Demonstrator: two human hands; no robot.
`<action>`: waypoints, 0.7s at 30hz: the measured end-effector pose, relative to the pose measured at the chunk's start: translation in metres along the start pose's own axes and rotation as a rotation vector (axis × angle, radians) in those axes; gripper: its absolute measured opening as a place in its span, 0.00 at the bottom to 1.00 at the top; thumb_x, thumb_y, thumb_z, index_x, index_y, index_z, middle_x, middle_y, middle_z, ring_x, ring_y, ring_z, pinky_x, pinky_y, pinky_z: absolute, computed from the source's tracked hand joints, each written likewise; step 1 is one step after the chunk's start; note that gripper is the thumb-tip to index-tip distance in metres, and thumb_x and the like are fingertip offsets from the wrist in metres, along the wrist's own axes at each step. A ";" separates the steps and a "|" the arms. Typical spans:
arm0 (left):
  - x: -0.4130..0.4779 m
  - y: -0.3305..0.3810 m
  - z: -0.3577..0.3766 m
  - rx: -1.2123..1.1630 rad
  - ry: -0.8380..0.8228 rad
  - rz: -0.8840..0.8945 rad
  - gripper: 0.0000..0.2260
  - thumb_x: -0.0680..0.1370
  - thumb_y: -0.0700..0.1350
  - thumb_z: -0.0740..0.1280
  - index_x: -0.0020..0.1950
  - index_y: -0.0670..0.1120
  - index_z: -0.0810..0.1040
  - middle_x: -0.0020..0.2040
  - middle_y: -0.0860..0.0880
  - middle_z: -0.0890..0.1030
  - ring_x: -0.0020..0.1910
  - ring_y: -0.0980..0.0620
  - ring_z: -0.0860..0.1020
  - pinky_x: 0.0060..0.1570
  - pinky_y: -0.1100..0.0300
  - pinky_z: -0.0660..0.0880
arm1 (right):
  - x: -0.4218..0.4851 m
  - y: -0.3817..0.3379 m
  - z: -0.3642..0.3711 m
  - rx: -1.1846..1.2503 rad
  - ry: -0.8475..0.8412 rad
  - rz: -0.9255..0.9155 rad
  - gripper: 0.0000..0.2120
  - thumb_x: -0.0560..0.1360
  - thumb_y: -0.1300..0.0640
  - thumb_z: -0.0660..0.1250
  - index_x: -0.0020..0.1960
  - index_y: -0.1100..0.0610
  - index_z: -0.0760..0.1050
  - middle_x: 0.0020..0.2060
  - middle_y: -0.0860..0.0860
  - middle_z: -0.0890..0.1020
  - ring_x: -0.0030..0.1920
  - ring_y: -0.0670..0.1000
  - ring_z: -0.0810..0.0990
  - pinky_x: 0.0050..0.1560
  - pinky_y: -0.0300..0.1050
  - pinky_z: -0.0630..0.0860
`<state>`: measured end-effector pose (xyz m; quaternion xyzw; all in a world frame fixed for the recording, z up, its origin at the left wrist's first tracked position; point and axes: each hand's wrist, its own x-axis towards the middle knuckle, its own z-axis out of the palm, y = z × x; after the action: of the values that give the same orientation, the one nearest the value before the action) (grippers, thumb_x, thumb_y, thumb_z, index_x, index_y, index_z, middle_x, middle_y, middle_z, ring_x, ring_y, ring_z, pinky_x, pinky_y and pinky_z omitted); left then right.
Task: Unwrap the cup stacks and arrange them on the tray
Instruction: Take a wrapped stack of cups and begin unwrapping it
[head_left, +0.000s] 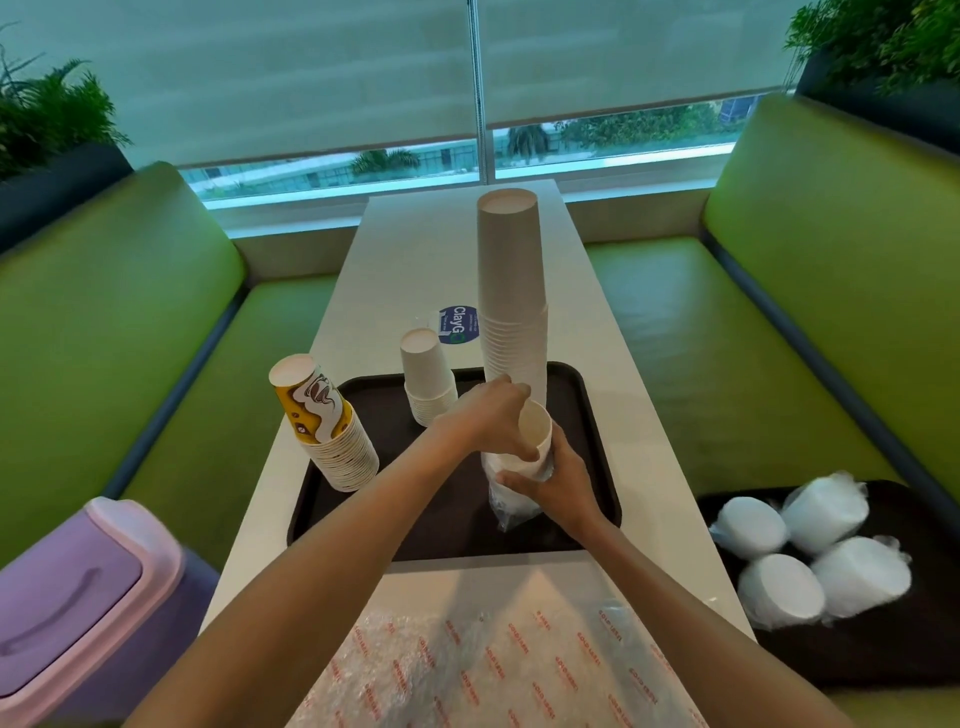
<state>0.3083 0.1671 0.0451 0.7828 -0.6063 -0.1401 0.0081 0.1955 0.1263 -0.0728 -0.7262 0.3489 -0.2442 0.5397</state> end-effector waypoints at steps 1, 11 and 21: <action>0.000 0.000 0.000 -0.005 0.005 -0.001 0.33 0.69 0.55 0.74 0.68 0.42 0.69 0.63 0.44 0.73 0.59 0.46 0.74 0.59 0.52 0.74 | 0.000 0.001 0.002 -0.015 0.003 -0.003 0.44 0.65 0.53 0.79 0.74 0.51 0.59 0.57 0.44 0.74 0.61 0.45 0.74 0.53 0.27 0.68; 0.004 -0.004 0.002 -0.005 0.014 0.000 0.33 0.68 0.58 0.74 0.67 0.42 0.70 0.61 0.45 0.74 0.57 0.47 0.74 0.56 0.53 0.74 | -0.001 0.027 0.018 -0.025 0.057 0.031 0.41 0.65 0.51 0.79 0.72 0.53 0.62 0.56 0.42 0.74 0.57 0.42 0.72 0.46 0.19 0.66; 0.002 -0.004 0.003 0.020 0.023 -0.010 0.31 0.69 0.58 0.74 0.64 0.42 0.72 0.58 0.45 0.75 0.54 0.47 0.75 0.53 0.55 0.74 | -0.003 0.012 0.012 -0.002 0.083 -0.101 0.51 0.58 0.46 0.81 0.74 0.54 0.58 0.59 0.38 0.70 0.57 0.34 0.72 0.51 0.20 0.67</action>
<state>0.3117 0.1670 0.0412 0.7873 -0.6037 -0.1251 0.0066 0.1993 0.1340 -0.0881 -0.7327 0.3341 -0.3007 0.5109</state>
